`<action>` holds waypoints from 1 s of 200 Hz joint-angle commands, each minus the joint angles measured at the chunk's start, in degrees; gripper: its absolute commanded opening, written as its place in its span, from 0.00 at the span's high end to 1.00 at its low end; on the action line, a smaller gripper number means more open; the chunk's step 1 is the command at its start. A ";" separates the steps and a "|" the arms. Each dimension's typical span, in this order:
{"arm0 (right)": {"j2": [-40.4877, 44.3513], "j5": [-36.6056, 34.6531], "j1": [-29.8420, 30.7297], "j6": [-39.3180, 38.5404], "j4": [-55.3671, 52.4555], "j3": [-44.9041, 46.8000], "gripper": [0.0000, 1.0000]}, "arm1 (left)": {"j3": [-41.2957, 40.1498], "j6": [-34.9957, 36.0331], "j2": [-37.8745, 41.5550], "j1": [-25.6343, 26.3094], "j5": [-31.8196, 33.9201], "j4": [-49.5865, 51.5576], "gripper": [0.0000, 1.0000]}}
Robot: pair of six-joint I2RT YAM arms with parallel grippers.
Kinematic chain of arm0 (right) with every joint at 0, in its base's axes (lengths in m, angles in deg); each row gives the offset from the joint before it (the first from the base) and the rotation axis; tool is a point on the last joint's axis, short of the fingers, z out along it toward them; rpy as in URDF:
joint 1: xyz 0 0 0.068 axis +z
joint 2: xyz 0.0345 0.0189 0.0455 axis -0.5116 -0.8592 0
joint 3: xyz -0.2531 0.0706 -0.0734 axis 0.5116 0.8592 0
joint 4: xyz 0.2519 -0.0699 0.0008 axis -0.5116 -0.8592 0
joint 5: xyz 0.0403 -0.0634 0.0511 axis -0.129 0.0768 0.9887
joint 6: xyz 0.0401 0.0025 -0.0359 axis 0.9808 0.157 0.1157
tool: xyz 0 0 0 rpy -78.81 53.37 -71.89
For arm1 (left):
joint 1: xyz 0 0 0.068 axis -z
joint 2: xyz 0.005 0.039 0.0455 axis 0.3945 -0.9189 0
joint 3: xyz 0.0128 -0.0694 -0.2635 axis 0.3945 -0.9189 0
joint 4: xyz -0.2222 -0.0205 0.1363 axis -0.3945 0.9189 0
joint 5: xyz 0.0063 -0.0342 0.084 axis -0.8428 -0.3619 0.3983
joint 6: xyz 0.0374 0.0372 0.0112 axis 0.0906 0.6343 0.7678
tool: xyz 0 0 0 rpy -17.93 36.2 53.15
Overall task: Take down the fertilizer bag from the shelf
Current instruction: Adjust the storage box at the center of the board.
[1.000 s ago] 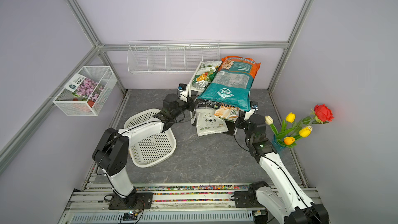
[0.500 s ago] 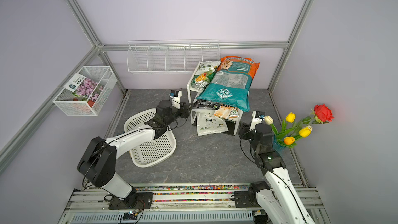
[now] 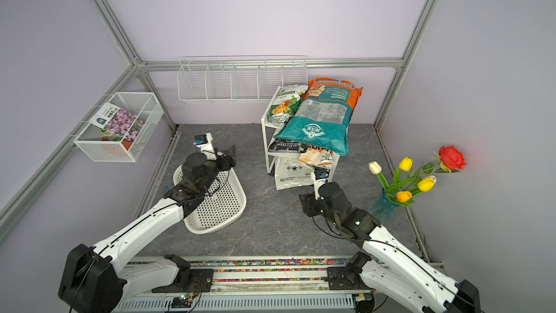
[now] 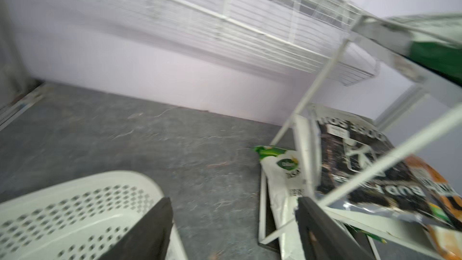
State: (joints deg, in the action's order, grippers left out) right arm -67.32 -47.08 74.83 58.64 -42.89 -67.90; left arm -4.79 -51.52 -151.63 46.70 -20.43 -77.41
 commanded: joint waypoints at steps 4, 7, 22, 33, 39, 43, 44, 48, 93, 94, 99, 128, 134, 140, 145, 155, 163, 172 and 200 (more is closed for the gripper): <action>-10.00 -1.49 7.19 -1.83 6.76 -5.06 0.42 | -4.81 -7.36 5.95 -8.58 -3.08 4.57 0.19; -11.72 -0.93 7.77 -2.25 7.18 -5.89 0.42 | -5.22 -6.99 6.49 -9.25 -3.32 4.66 0.18; -20.03 3.75 8.75 -1.81 7.83 -11.31 0.41 | -5.81 -5.53 9.29 -12.06 -3.60 7.10 0.14; -25.88 7.16 8.74 -0.87 9.01 -14.71 0.41 | -5.27 -4.74 10.60 -13.82 -3.62 9.89 0.14; -28.78 8.75 8.75 -0.68 9.40 -16.71 0.41 | -5.07 -4.56 11.26 -14.69 -3.89 10.96 0.14; -30.63 9.76 8.75 -0.56 9.74 -17.82 0.41 | -5.00 -4.47 11.66 -15.31 -4.15 11.65 0.14; -31.08 9.96 8.80 -0.51 9.80 -18.21 0.41 | -5.03 -4.42 11.72 -15.48 -4.31 11.81 0.14; -32.84 10.85 8.85 -0.49 9.93 -19.43 0.41 | -5.05 -4.41 12.12 -16.06 -4.73 12.26 0.14; -48.71 10.96 10.90 -3.01 4.77 -34.01 0.45 | -6.88 -4.37 14.42 -19.16 -7.28 12.94 0.13; -48.95 10.87 10.98 -3.05 4.59 -34.35 0.45 | -6.94 -4.37 14.41 -19.16 -7.28 12.94 0.13; -50.36 10.29 11.34 -3.39 3.62 -35.84 0.46 | -7.04 -4.36 14.42 -19.16 -7.28 12.84 0.14; -55.71 7.35 12.24 -3.03 0.92 -40.89 0.47 | -7.85 -5.34 14.59 -19.16 -7.46 11.92 0.14; -56.50 6.82 12.21 -2.92 0.23 -41.73 0.48 | -7.94 -5.43 14.59 -19.16 -7.58 11.72 0.14; -57.38 6.43 12.21 -2.88 -0.36 -42.34 0.48 | -7.92 -5.51 14.57 -19.18 -7.59 11.63 0.14; -58.00 6.14 12.20 -2.78 -0.86 -43.00 0.48 | -7.95 -5.52 14.50 -19.23 -7.63 11.62 0.13; -59.29 5.83 12.28 -2.76 -1.63 -44.24 0.51 | -7.96 -5.51 14.50 -19.16 -7.69 11.53 0.14; -60.22 5.71 12.30 -2.76 -2.17 -45.08 0.54 | -7.92 -5.50 14.58 -19.17 -7.55 11.44 0.14; -61.17 5.74 12.34 -2.83 -2.67 -45.93 0.59 | -7.85 -5.53 14.61 -19.20 -7.52 11.45 0.13; -62.45 4.79 12.46 -2.69 -3.31 -46.65 0.71 | -7.96 -5.51 15.35 -19.16 -7.38 11.62 0.14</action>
State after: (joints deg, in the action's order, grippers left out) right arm -128.95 -40.26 87.11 56.10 -43.65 -113.54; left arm -12.40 -56.72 -137.51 27.77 -27.25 -65.80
